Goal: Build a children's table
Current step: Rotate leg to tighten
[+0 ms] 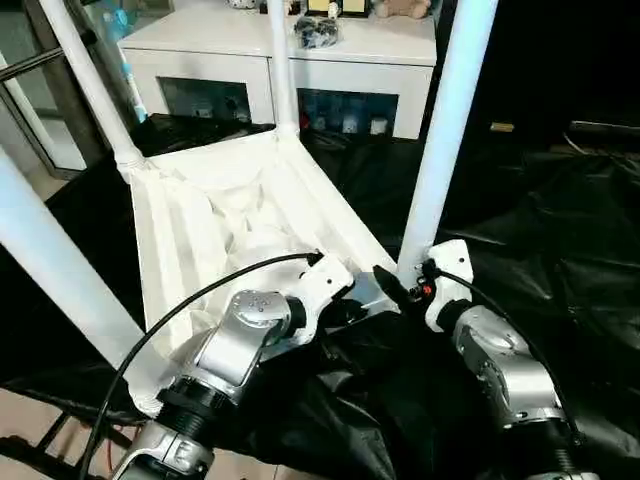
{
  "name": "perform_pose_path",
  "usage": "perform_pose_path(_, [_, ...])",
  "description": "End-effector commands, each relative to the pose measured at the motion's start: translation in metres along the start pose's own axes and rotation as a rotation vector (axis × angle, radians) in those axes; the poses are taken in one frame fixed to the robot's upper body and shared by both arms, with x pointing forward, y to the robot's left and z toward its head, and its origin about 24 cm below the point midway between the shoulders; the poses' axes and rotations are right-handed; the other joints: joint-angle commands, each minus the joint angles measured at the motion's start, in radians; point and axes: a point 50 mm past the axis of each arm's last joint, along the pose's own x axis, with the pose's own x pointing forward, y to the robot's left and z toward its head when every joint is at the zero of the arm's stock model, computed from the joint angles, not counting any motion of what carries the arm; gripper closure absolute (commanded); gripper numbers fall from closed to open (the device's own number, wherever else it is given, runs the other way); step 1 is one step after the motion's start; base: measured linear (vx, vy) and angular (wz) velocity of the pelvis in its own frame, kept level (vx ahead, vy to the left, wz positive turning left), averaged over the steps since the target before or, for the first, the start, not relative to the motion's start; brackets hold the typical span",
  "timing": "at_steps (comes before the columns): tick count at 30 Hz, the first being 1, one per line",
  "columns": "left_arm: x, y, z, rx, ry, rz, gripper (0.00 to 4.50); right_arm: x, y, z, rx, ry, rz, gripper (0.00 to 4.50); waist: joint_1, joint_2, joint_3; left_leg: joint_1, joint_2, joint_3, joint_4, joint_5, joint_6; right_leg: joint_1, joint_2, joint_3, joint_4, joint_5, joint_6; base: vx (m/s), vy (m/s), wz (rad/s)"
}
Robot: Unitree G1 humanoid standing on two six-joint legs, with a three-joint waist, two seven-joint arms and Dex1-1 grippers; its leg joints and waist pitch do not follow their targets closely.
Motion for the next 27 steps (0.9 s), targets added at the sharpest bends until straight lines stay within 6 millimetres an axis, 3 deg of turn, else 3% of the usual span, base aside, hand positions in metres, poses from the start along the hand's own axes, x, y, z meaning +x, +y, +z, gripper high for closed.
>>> perform_pose_path(1, [0.008,-0.006,0.014,0.049,-0.047,-0.034,4.50,0.006,0.028,-0.006,0.002,0.021,0.137,0.60,-0.003,-0.005,-0.037,0.013,0.017,-0.019,-0.080,-0.391,0.003,0.021,-0.031,0.019,-0.093,-0.418,-0.124,0.000,0.000,0.00])
perform_pose_path(5, [0.005,-0.005,0.011,0.063,-0.047,-0.051,4.50,-0.002,0.015,0.001,-0.019,-0.006,0.160,0.60,0.001,-0.010,-0.039,0.011,0.018,-0.016,-0.078,-0.369,0.018,0.026,-0.033,0.022,-0.090,-0.376,-0.135,0.000,0.000,0.00])
perform_pose_path(7, [0.002,-0.003,0.008,0.073,-0.041,-0.061,4.50,-0.016,0.002,0.007,-0.040,-0.015,0.222,0.60,0.007,-0.011,-0.042,0.009,0.020,-0.014,-0.075,-0.334,0.030,0.029,-0.033,0.024,-0.086,-0.334,-0.145,0.000,0.000,0.00])
perform_pose_path(8, [0.000,-0.002,0.008,0.074,-0.040,-0.062,4.50,-0.022,-0.003,0.008,-0.047,-0.016,0.243,0.60,0.013,-0.019,-0.043,0.008,0.020,-0.012,-0.072,-0.304,0.045,0.034,-0.034,0.025,-0.081,-0.300,-0.156,0.000,0.000,0.00])
perform_pose_path(9, [-0.002,-0.001,0.007,0.075,-0.039,-0.062,4.50,-0.033,-0.011,0.011,-0.063,-0.012,0.287,0.60,0.014,-0.020,-0.043,0.007,0.021,-0.009,-0.070,-0.293,0.053,0.033,-0.034,0.026,-0.080,-0.287,-0.161,0.000,0.000,0.00])
perform_pose_path(11, [-0.002,-0.001,0.007,0.075,-0.039,-0.062,4.50,-0.033,-0.011,0.011,-0.063,-0.012,0.287,0.60,0.021,-0.019,-0.045,0.003,0.021,-0.008,-0.065,-0.247,0.072,0.037,-0.035,0.026,-0.074,-0.240,-0.172,0.000,0.000,0.00])
perform_pose_path(12, [-0.007,0.002,0.004,0.079,-0.034,-0.067,4.50,-0.057,-0.030,0.016,-0.105,0.030,0.359,0.60,0.023,-0.022,-0.046,-0.001,0.019,-0.007,-0.064,-0.218,0.084,0.041,-0.037,0.023,-0.073,-0.237,-0.173,0.000,0.000,0.00])
perform_pose_path(13, [-0.007,0.002,0.004,0.080,-0.032,-0.068,4.50,-0.060,-0.034,0.016,-0.112,0.038,0.365,0.60,0.026,-0.025,-0.048,-0.001,0.020,-0.010,-0.062,-0.206,0.089,0.048,-0.037,0.022,-0.071,-0.231,-0.171,0.000,0.000,0.00])
perform_pose_path(14, [-0.010,0.002,0.001,0.082,-0.029,-0.075,4.50,-0.073,-0.043,0.019,-0.124,0.068,0.386,0.60,0.033,-0.029,-0.046,0.008,0.023,-0.003,-0.057,-0.208,0.104,0.037,-0.033,0.026,-0.073,-0.215,-0.181,0.000,0.000,0.00])
perform_pose_path(15, [-0.011,0.002,0.000,0.083,-0.026,-0.080,4.50,-0.081,-0.048,0.020,-0.129,0.086,0.398,0.60,0.034,-0.026,-0.046,0.001,0.023,-0.005,-0.057,-0.192,0.114,0.043,-0.036,0.025,-0.068,-0.199,-0.194,0.000,0.000,0.00])
perform_pose_path(18, [-0.014,0.001,-0.002,0.082,-0.025,-0.089,4.50,-0.094,-0.056,0.023,-0.131,0.115,0.411,0.60,0.028,-0.032,-0.047,-0.007,0.020,-0.007,-0.056,-0.174,0.124,0.046,-0.037,0.020,-0.066,-0.204,-0.200,0.000,0.000,0.00])
perform_pose_path(22, [-0.016,0.000,-0.004,0.082,-0.026,-0.099,4.50,-0.101,-0.063,0.028,-0.140,0.124,0.393,0.60,0.027,-0.029,-0.043,0.000,0.023,-0.007,-0.058,-0.208,0.111,0.040,-0.038,0.020,-0.075,-0.278,-0.191,0.000,0.000,0.00])
perform_pose_path(27, [-0.018,-0.003,-0.004,0.093,-0.036,-0.139,4.50,-0.101,-0.050,0.031,-0.113,0.124,0.488,0.60,0.028,-0.030,-0.045,-0.001,0.024,-0.008,-0.057,-0.186,0.116,0.041,-0.036,0.020,-0.070,-0.245,-0.190,0.000,0.000,0.00])
